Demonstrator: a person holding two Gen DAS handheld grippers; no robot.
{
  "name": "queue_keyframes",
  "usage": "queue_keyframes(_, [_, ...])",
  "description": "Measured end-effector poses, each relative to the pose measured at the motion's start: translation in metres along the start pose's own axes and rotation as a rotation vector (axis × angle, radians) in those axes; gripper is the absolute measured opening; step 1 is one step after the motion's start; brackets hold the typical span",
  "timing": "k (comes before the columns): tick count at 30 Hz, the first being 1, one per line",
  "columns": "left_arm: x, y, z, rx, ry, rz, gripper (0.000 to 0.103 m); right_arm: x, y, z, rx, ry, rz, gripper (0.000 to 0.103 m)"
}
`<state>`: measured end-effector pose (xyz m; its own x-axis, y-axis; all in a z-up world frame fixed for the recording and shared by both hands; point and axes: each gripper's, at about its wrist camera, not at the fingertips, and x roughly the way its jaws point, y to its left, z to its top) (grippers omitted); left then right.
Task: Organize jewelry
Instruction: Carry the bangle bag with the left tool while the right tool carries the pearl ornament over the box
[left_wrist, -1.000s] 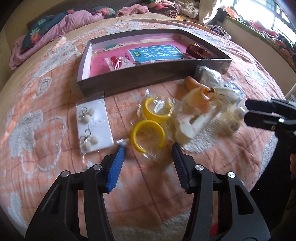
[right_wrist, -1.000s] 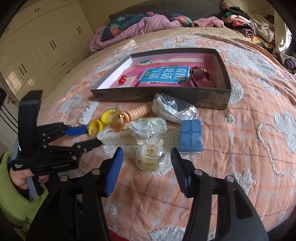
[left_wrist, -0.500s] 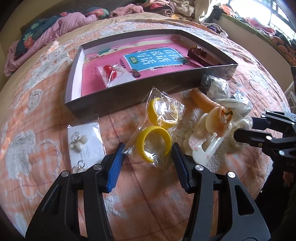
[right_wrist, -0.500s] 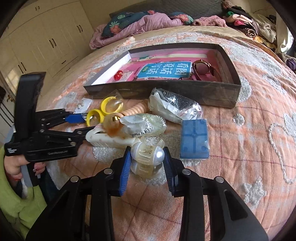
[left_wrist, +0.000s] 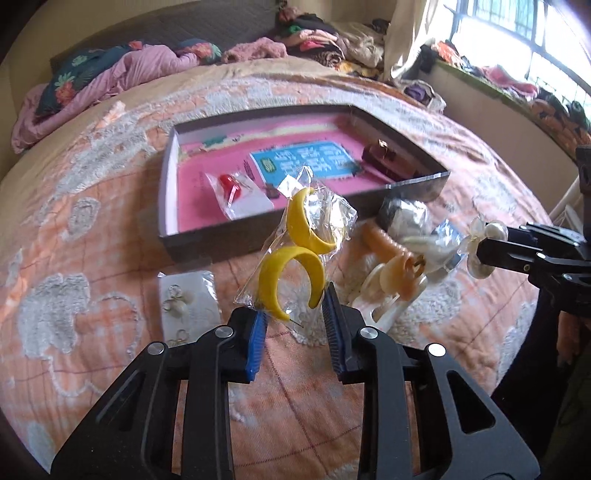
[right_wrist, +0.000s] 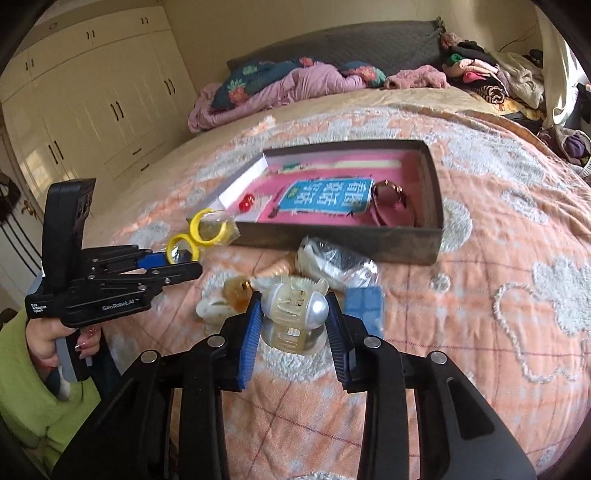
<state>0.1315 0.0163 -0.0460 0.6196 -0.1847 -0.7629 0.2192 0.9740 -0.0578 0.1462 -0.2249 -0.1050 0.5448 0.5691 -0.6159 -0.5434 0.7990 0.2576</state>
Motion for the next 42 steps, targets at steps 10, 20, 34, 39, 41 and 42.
queue_keyframes(10, [-0.014, 0.016, 0.020, -0.058, -0.052, 0.025, 0.021, -0.018, -0.002, 0.016, -0.031, -0.067, -0.032, 0.032])
queue_keyframes(20, [-0.016, 0.024, 0.049, -0.085, -0.100, 0.034, 0.020, -0.029, -0.013, 0.036, -0.030, -0.122, -0.071, 0.032])
queue_keyframes(34, [-0.002, 0.014, 0.083, -0.078, -0.128, -0.001, 0.019, -0.032, -0.021, 0.073, -0.063, -0.181, -0.107, 0.032])
queue_keyframes(39, [0.008, 0.011, 0.091, -0.081, -0.129, -0.019, 0.019, -0.029, -0.027, 0.085, -0.062, -0.199, -0.120, 0.032])
queue_keyframes(41, [0.015, 0.011, 0.092, -0.090, -0.120, -0.026, 0.019, -0.028, -0.031, 0.088, -0.051, -0.205, -0.122, 0.032])
queue_keyframes(42, [0.018, 0.011, 0.093, -0.090, -0.114, -0.025, 0.019, -0.028, -0.033, 0.090, -0.045, -0.209, -0.123, 0.032])
